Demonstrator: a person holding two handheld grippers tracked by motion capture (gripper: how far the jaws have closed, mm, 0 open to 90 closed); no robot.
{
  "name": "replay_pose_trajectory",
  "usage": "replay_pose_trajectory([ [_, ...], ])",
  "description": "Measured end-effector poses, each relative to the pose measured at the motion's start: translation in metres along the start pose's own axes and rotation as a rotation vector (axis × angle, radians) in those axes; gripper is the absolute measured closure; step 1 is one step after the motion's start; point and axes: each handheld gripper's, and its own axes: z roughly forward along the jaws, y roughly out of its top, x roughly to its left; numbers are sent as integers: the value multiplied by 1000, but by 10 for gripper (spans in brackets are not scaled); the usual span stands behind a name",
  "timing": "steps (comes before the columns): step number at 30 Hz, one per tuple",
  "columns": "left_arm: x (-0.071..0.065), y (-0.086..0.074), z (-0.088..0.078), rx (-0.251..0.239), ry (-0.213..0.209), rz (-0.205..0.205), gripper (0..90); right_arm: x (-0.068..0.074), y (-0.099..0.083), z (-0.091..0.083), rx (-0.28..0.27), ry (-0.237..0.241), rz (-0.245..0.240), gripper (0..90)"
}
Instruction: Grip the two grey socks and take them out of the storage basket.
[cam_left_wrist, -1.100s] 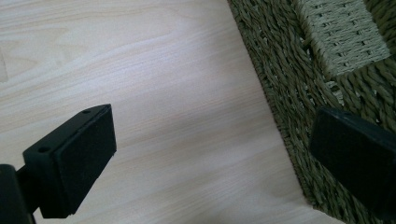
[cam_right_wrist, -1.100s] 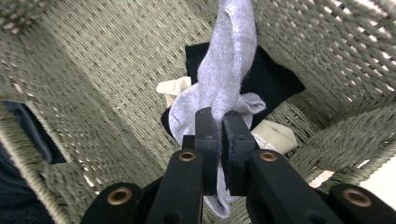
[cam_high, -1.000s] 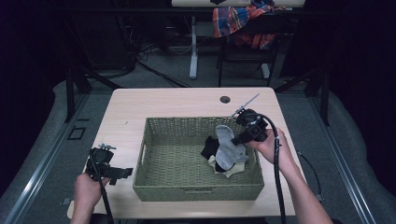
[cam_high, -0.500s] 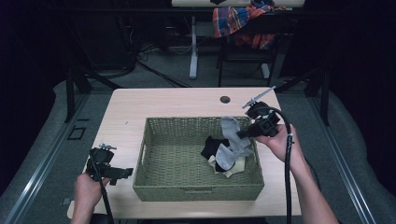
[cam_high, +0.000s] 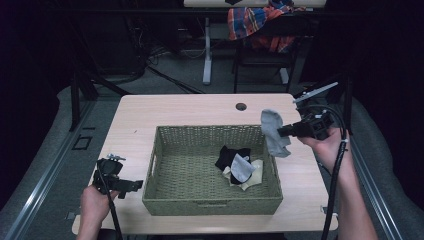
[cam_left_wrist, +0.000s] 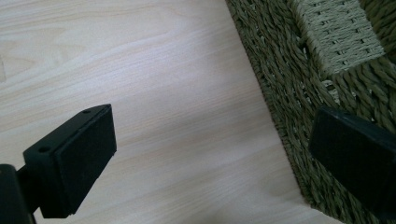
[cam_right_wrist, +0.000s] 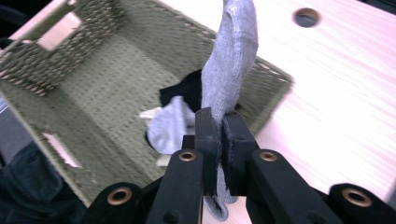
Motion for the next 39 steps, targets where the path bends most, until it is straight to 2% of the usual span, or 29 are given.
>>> replay_pose_trajectory([
  [8,1,0,0,-3,4,4,12,-20,-12,-14,-14,-49,60,865],
  [13,1,0,0,-2,3,2,12,-27,-16,-18,-14,-62,80,864],
  [21,0,0,0,1,0,-2,12,-45,-25,-17,21,-106,131,864],
  [25,0,0,0,-1,1,0,12,-55,-31,-11,59,-120,165,864],
  [29,0,0,0,0,2,0,12,-63,-35,-1,97,-120,188,864],
  [32,0,0,0,1,2,2,12,-73,-41,13,144,-109,213,864],
  [35,0,0,0,2,1,0,12,-77,-43,19,161,-110,227,863],
  [36,0,0,0,3,1,0,12,-81,-46,27,189,-107,237,864],
  [38,0,0,1,2,0,1,12,-83,-47,30,202,-102,237,863],
  [39,0,0,1,1,1,0,12,-86,-50,41,241,-97,240,863],
])
